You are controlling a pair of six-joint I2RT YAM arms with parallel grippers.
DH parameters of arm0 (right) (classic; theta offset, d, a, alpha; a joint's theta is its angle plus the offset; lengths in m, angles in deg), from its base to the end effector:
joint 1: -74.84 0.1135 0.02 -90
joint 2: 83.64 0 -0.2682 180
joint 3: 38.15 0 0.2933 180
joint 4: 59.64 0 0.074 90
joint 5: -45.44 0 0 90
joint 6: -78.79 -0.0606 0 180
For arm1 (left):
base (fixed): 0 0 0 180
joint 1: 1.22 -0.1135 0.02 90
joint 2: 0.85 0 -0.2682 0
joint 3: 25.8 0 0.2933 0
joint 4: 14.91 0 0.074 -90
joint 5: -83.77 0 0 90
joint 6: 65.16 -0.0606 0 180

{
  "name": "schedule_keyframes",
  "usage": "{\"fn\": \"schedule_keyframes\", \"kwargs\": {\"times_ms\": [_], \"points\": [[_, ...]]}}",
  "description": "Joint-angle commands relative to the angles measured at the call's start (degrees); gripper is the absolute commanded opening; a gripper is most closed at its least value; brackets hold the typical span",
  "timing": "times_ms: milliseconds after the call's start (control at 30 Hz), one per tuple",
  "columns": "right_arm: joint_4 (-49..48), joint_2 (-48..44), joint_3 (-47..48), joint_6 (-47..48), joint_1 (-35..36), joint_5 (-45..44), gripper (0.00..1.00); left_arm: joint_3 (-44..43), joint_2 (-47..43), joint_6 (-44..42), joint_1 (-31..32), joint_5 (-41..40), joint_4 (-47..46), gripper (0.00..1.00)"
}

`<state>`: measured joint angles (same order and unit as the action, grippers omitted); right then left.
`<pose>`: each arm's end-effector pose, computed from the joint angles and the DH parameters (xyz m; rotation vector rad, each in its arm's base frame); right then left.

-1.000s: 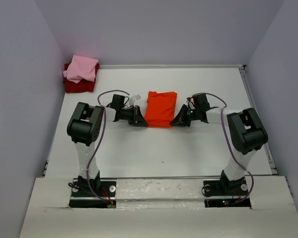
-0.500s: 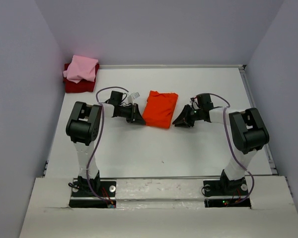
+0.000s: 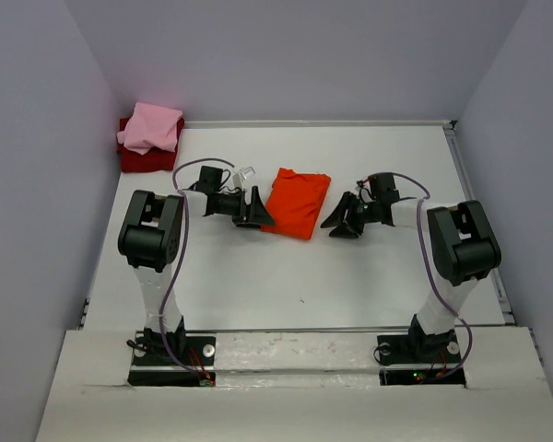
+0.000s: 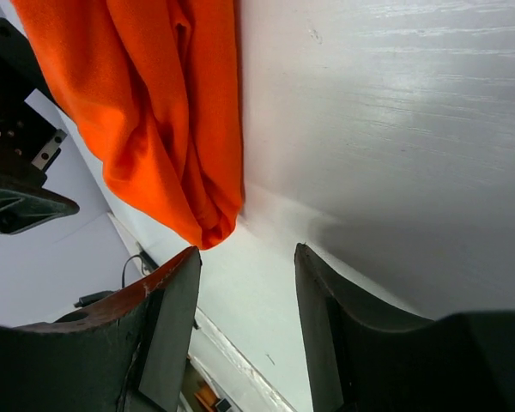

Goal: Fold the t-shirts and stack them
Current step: Smooth out wrinkles on the folded tshirt

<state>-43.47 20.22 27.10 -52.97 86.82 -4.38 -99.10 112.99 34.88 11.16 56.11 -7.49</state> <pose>0.3664 0.1177 0.0926 0.3819 2.6278 1.2390 0.3984 -0.1424 0.0923 0.5623 2.2131 -1.4859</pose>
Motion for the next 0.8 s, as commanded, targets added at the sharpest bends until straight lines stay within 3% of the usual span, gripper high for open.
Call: {"fn": "schedule_keyframes", "kwargs": {"times_ms": [0, 300, 400, 433, 467, 567, 667, 700, 767], "points": [[0.1, -0.7, 3.3, 1.0, 0.1, 1.5, 0.53, 1.3, -3.4, 0.2, 0.2, -3.9, 0.0, 0.99], [3.0, 1.2, 15.1, 1.0, 0.1, 3.8, 0.51, 1.6, -11.5, 5.6, 0.0, -6.7, -6.0, 0.99], [3.1, 3.3, 17.6, 1.0, 0.1, 4.5, 0.35, -1.6, -11.6, 6.8, -0.1, -9.3, -4.2, 0.99], [3.1, 4.2, 19.5, 0.8, 0.1, 5.1, 0.08, -2.3, -11.6, 7.1, -0.1, -10.9, -3.4, 0.99], [3.2, 6.4, 20.5, 0.4, 0.1, 5.7, 0.00, -3.0, -11.5, 7.4, -0.1, -11.5, -3.2, 0.99], [3.5, 9.6, 24.6, 0.1, 0.6, 6.2, 0.00, -5.0, -10.4, 9.6, -0.1, -11.3, -4.2, 0.95], [3.5, 13.2, 29.4, -0.8, 1.1, 7.2, 0.00, -6.8, -7.9, 13.6, 0.3, -8.9, -7.6, 0.76], [3.6, 14.3, 30.6, -1.0, 1.8, 7.3, 0.00, -7.1, -6.5, 15.1, 0.4, -8.3, -8.4, 0.52], [3.9, 15.9, 34.4, -1.3, 2.3, 7.5, 0.00, -7.6, -5.1, 16.0, 0.7, -7.9, -9.1, 0.36]]}}
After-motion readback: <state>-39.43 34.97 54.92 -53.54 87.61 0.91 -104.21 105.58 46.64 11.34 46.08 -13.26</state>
